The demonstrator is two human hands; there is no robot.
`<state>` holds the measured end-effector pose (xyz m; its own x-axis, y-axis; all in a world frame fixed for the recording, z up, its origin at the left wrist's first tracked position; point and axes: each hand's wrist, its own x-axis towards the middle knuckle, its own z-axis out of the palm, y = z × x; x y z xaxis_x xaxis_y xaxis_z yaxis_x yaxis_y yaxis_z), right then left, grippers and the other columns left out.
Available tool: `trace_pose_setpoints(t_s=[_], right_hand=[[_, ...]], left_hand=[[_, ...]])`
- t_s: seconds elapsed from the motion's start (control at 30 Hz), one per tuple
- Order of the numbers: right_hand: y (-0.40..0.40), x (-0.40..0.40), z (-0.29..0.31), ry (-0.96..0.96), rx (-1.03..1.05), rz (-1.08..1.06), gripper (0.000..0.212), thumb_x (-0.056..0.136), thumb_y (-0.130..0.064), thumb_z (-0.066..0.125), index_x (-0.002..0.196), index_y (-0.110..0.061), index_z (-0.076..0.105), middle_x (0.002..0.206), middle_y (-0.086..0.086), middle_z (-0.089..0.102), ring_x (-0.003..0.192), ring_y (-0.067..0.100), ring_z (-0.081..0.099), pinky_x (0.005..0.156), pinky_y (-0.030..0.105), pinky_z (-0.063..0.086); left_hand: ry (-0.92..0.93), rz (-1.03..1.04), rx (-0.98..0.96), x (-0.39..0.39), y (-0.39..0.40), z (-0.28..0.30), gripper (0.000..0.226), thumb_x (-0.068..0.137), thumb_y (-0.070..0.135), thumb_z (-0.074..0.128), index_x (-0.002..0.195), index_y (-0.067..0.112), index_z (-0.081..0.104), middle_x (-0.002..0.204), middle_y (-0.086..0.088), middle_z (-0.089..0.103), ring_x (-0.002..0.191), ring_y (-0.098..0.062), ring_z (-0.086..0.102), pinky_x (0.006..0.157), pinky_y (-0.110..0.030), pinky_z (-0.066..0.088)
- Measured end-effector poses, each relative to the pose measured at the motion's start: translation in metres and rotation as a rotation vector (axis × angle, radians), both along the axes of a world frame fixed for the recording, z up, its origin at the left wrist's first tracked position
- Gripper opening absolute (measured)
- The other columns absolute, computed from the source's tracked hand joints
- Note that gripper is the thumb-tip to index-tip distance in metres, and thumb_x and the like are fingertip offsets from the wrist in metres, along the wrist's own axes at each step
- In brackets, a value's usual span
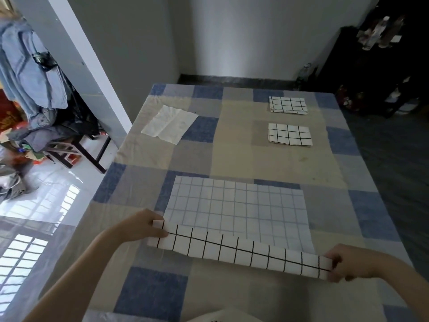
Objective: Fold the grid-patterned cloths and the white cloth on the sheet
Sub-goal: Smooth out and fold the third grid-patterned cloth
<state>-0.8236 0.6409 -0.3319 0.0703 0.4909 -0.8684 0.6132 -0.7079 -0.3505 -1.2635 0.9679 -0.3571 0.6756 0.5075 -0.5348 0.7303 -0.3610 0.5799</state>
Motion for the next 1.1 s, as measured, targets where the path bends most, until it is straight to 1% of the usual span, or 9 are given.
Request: trace_pose_setpoints(t_s=[0.07, 0.13, 0.27, 0.37, 0.5, 0.57, 0.63, 0.77, 1.1], right_hand=[[0.003, 0.011, 0.004, 0.065, -0.014, -0.095, 0.017, 0.075, -0.018, 0.072, 0.092, -0.019, 0.072, 0.083, -0.004, 0.068, 0.073, 0.003, 0.061, 0.069, 0.02, 0.049], [0.011, 0.017, 0.003, 0.073, 0.132, -0.284, 0.016, 0.081, -0.019, 0.074, 0.097, -0.017, 0.073, 0.09, -0.004, 0.071, 0.084, 0.009, 0.065, 0.075, 0.022, 0.051], [0.039, 0.009, -0.005, 0.12, 0.326, -0.608, 0.008, 0.086, -0.017, 0.07, 0.081, -0.012, 0.065, 0.081, 0.002, 0.069, 0.083, 0.016, 0.065, 0.078, 0.029, 0.052], [0.062, 0.01, -0.022, -0.001, 0.34, -0.7, 0.012, 0.088, -0.018, 0.068, 0.081, -0.009, 0.065, 0.077, 0.007, 0.066, 0.075, 0.019, 0.061, 0.069, 0.029, 0.048], [0.084, 0.016, -0.044, -0.283, 0.415, -0.676, 0.02, 0.087, -0.014, 0.068, 0.069, -0.005, 0.064, 0.065, 0.009, 0.062, 0.061, 0.019, 0.053, 0.059, 0.026, 0.037], [0.092, 0.018, -0.051, -0.376, 0.435, -0.665, 0.02, 0.085, -0.016, 0.07, 0.066, -0.011, 0.063, 0.066, 0.006, 0.063, 0.062, 0.018, 0.055, 0.058, 0.026, 0.037], [0.097, 0.02, -0.057, -0.432, 0.435, -0.659, 0.02, 0.083, -0.021, 0.071, 0.067, -0.014, 0.063, 0.068, 0.005, 0.065, 0.066, 0.019, 0.058, 0.061, 0.028, 0.039], [0.1, 0.023, -0.068, -0.504, 0.443, -0.613, 0.021, 0.084, -0.025, 0.07, 0.068, -0.015, 0.063, 0.065, 0.0, 0.063, 0.064, 0.015, 0.058, 0.062, 0.028, 0.041], [0.098, 0.025, -0.078, -0.523, 0.453, -0.599, 0.022, 0.084, -0.025, 0.069, 0.067, -0.015, 0.059, 0.065, 0.002, 0.062, 0.063, 0.015, 0.056, 0.059, 0.028, 0.039]], left_hand=[[-0.033, 0.078, -0.035, 0.004, 0.002, 0.0, 0.026, 0.082, 0.031, 0.076, 0.065, 0.014, 0.066, 0.058, 0.007, 0.056, 0.056, -0.004, 0.051, 0.061, -0.018, 0.039], [-0.107, 0.255, -0.063, 0.008, 0.005, -0.008, 0.021, 0.083, 0.024, 0.076, 0.071, 0.008, 0.07, 0.061, 0.005, 0.06, 0.06, -0.007, 0.054, 0.061, -0.02, 0.04], [-0.2, 0.528, -0.09, 0.027, 0.011, -0.023, 0.007, 0.09, 0.015, 0.068, 0.087, 0.012, 0.074, 0.081, -0.009, 0.073, 0.079, -0.024, 0.068, 0.077, -0.037, 0.054], [-0.231, 0.618, -0.013, 0.045, 0.017, -0.029, 0.012, 0.091, 0.015, 0.066, 0.08, 0.015, 0.071, 0.071, 0.002, 0.066, 0.07, -0.014, 0.058, 0.067, -0.028, 0.044], [-0.221, 0.74, 0.02, 0.061, 0.031, -0.038, 0.012, 0.089, 0.022, 0.067, 0.079, 0.016, 0.072, 0.071, -0.002, 0.071, 0.069, -0.016, 0.064, 0.064, -0.028, 0.046], [-0.195, 0.775, 0.072, 0.068, 0.037, -0.044, 0.018, 0.087, 0.026, 0.069, 0.073, 0.015, 0.069, 0.065, -0.004, 0.066, 0.065, -0.018, 0.059, 0.06, -0.029, 0.041], [-0.155, 0.792, 0.134, 0.077, 0.043, -0.048, 0.017, 0.086, 0.03, 0.071, 0.078, 0.015, 0.067, 0.072, -0.001, 0.067, 0.071, -0.02, 0.061, 0.062, -0.03, 0.041], [-0.135, 0.826, 0.217, 0.091, 0.054, -0.054, 0.022, 0.085, 0.033, 0.072, 0.097, 0.02, 0.061, 0.089, 0.003, 0.064, 0.083, -0.019, 0.059, 0.072, -0.032, 0.044], [-0.232, 0.758, 0.372, 0.106, 0.057, -0.066, 0.021, 0.085, 0.029, 0.073, 0.096, 0.017, 0.06, 0.063, 0.003, 0.055, 0.062, -0.014, 0.053, 0.055, -0.029, 0.037]])
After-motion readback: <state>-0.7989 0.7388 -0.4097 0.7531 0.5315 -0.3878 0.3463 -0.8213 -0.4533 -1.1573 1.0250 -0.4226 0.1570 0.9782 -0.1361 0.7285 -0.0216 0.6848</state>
